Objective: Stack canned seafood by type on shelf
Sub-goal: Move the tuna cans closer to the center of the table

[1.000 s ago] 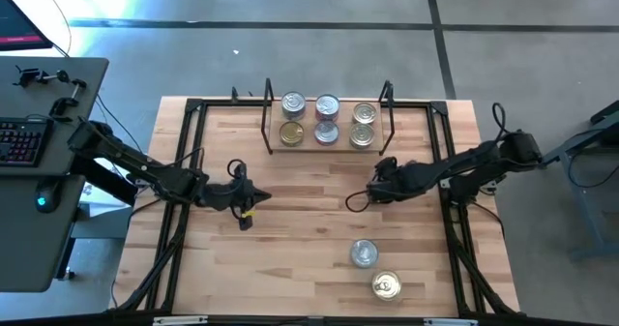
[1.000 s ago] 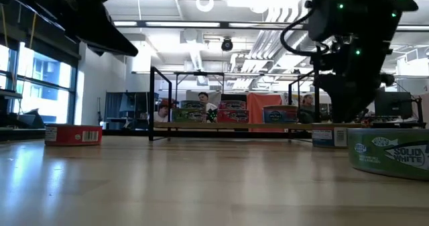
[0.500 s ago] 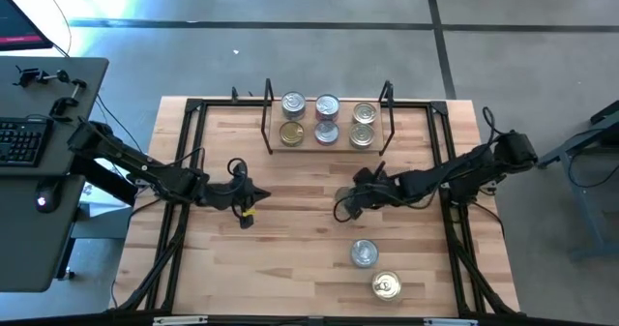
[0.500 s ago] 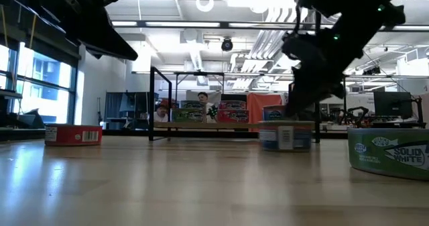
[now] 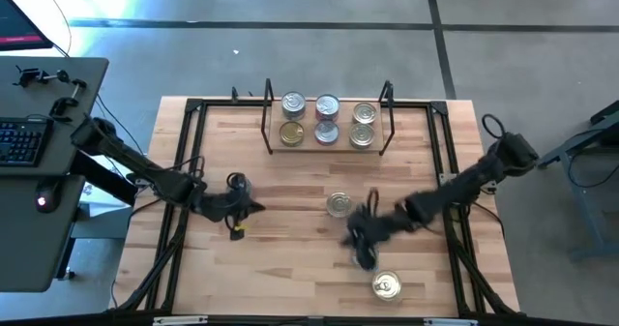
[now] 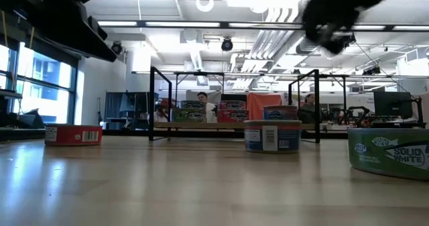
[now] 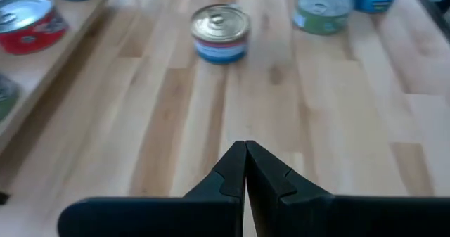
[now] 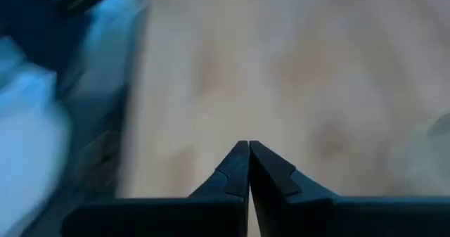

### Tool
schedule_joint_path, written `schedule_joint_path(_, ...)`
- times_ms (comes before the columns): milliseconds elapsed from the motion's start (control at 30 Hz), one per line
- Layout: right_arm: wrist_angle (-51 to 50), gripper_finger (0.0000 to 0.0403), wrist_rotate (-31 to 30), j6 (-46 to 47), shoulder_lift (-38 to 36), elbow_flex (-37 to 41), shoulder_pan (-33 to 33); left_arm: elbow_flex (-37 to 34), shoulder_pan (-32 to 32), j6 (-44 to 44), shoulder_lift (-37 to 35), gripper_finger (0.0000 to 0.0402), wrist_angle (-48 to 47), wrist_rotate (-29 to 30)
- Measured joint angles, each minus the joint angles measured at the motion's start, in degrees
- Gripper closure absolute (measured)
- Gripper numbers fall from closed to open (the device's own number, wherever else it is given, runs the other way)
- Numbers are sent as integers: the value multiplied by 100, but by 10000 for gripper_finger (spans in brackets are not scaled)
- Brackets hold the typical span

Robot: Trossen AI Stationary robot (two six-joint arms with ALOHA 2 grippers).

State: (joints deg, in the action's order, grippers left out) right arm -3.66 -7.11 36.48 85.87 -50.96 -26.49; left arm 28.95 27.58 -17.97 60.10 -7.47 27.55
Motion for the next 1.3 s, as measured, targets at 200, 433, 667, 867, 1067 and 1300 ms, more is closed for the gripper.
schedule_joint_path(200, -974, 403, -568, 2384, 120, -376, -1519, -9, 281, -286, 36, 399, 8, 172)
schedule_joint_path(433, -1719, 403, -1398, 4193, 531, -567, -2532, -10, 341, -572, 255, 399, 132, 297)
schedule_joint_path(667, -2334, 403, -324, 4160, 1138, -807, -2490, -11, 351, -591, 490, 399, 258, 334)
schedule_joint_path(867, -2752, 403, 1, 3629, 1350, -907, -2177, -13, 351, -443, 694, 399, 457, 361)
schedule_joint_path(1067, -2844, 403, -308, 2613, 1436, -902, -1560, -13, 355, -447, 860, 399, 484, 362)
schedule_joint_path(1300, -2687, 403, -1229, 1500, 1466, -874, -696, -13, 360, -235, 955, 399, 953, 359)
